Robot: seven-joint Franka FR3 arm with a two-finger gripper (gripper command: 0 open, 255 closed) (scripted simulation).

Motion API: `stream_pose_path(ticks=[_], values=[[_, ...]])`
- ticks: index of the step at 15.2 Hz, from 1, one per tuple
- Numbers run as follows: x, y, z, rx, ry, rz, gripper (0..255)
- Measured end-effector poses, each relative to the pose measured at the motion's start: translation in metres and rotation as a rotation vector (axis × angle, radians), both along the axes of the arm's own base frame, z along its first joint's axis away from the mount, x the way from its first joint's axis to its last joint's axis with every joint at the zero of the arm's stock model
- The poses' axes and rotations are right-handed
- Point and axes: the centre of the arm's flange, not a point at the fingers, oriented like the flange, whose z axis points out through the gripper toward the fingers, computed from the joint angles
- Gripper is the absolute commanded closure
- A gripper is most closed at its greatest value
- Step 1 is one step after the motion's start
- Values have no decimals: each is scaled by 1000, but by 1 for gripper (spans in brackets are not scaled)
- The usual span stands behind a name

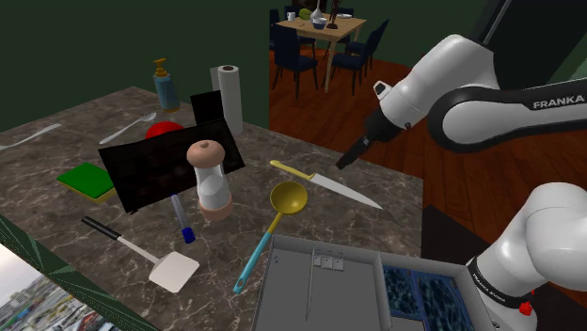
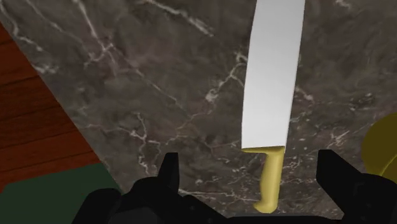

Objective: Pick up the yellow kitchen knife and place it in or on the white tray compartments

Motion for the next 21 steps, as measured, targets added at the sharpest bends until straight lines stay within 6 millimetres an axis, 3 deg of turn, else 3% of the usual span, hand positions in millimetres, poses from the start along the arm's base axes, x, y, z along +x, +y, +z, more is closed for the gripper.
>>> stream_pose_path(ticks=[3, 6, 12, 18, 19, 21], values=[[15, 27, -23, 13, -50, 42, 0], [19, 39, -38, 18, -73, 59, 0], [31, 48, -65, 19, -77, 61, 0], [33, 50, -67, 19, -78, 61, 0], [33, 50, -67, 19, -78, 61, 255], [34, 49, -63, 23, -90, 58, 255]])
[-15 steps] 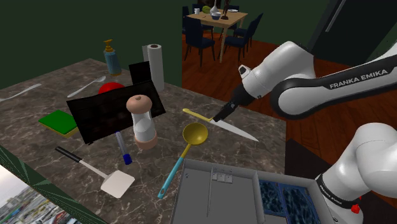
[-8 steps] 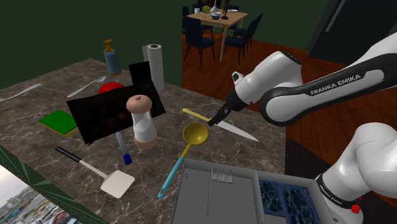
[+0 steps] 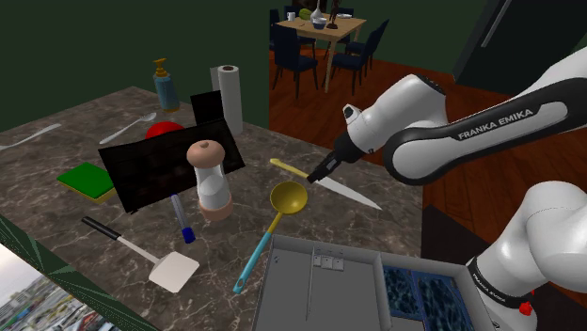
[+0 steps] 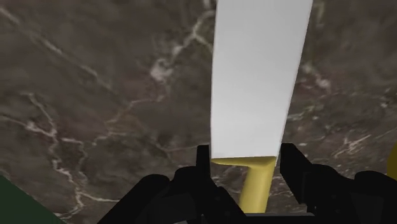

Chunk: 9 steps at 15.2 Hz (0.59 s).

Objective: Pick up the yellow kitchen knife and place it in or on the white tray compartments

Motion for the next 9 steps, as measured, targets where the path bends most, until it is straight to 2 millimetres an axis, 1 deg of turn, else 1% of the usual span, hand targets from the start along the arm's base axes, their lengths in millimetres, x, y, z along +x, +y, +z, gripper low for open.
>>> stream_pose_path(ticks=[7, 9], values=[[3, 1, 0, 1, -2, 3, 255], [0, 1, 1, -2, 5, 3, 255]])
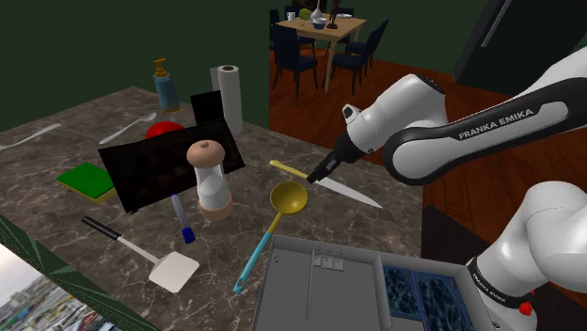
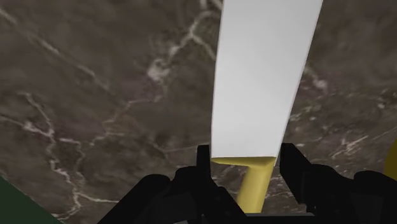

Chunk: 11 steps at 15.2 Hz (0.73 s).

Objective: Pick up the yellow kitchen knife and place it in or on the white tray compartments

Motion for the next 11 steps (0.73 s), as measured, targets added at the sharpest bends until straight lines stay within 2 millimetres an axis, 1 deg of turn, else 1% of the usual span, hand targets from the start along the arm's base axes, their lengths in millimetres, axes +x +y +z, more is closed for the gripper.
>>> stream_pose_path(ticks=[3, 11], values=[[-1, -1, 11, -2, 5, 1, 255], [-2, -1, 53, -2, 6, 1, 255]])
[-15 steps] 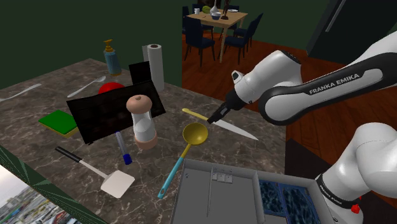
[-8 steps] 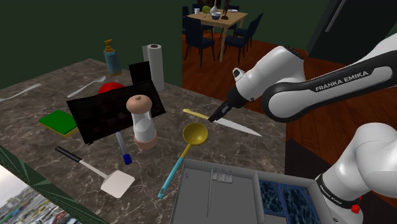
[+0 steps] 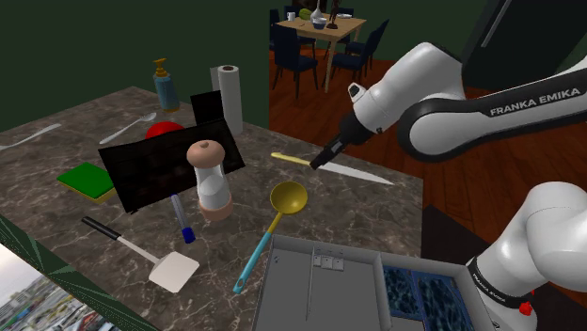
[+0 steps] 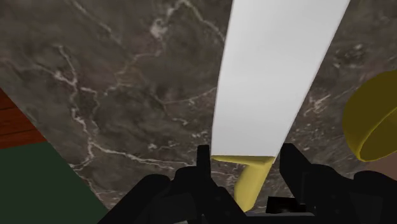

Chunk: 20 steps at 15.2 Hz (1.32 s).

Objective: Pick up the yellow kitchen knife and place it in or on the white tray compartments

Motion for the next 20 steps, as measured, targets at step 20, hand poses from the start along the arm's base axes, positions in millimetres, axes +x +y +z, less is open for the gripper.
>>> stream_pose_path(ticks=[20], values=[[-89, 53, 70, 0, 0, 2, 255]])
